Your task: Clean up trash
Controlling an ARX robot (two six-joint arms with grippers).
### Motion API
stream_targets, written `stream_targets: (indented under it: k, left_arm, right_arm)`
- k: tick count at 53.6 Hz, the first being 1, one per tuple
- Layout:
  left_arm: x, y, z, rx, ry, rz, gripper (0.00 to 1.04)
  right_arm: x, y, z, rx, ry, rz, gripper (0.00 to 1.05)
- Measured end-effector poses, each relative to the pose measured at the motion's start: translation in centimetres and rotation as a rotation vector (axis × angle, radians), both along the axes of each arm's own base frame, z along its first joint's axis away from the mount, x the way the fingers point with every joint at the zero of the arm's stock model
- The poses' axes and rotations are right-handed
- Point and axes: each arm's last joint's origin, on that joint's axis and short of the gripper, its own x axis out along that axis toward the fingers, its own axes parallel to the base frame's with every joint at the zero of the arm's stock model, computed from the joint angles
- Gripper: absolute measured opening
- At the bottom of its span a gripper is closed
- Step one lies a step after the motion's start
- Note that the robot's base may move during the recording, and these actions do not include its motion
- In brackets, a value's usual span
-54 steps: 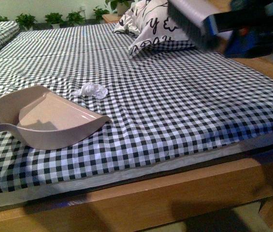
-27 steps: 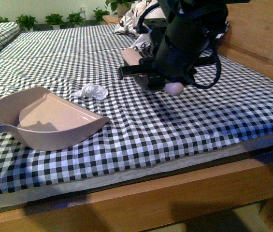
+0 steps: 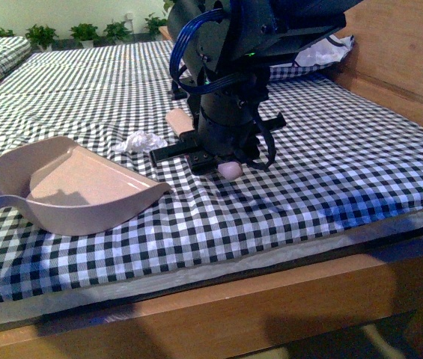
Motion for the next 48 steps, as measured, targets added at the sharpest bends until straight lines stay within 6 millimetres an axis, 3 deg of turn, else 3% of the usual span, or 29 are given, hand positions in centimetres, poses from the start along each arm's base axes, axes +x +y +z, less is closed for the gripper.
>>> stream_targets:
  k: [6,13,17,23,27,32,37,39,48]
  left_arm:
    - [0.0,0.0,0.0,0.0,0.0,0.0,0.27]
    - [0.0,0.0,0.0,0.0,0.0,0.0,0.27]
    - [0.0,0.0,0.0,-0.001,0.0,0.0,0.27]
    - [0.0,0.0,0.0,0.0,0.0,0.0,0.27]
    - [0.0,0.0,0.0,0.0,0.0,0.0,0.27]
    - [0.0,0.0,0.0,0.0,0.0,0.0,0.27]
    - [0.0,0.0,0.0,0.001,0.0,0.0,0.27]
    - [0.0,0.0,0.0,0.001,0.0,0.0,0.27]
    - [0.1,-0.1,-0.1,-0.044,-0.046,0.02,0.27]
  right_arm:
    - [-0.2,1.0,0.0,0.034,0.015,0.056,0.19]
    - [-1.3,1.8,0.5,0.132,0.058,0.254,0.19]
    - [-2.8,1.5,1.5,0.205,0.13,0.457,0.19]
    - [-3.6,0.7,3.7,0.268,0.157,0.585,0.19]
    - [-3.3,-0.7,5.8,0.285,0.108,0.611,0.19]
    - [-1.7,-4.7,8.8,0.237,-0.009,0.517,0.19]
    - [-0.6,-8.8,8.9,0.196,-0.075,0.37,0.19]
    - [-0.6,-9.5,8.6,0.193,-0.087,0.332,0.19]
    - [-3.4,-13.4,9.3,0.298,-0.135,0.19,0.19]
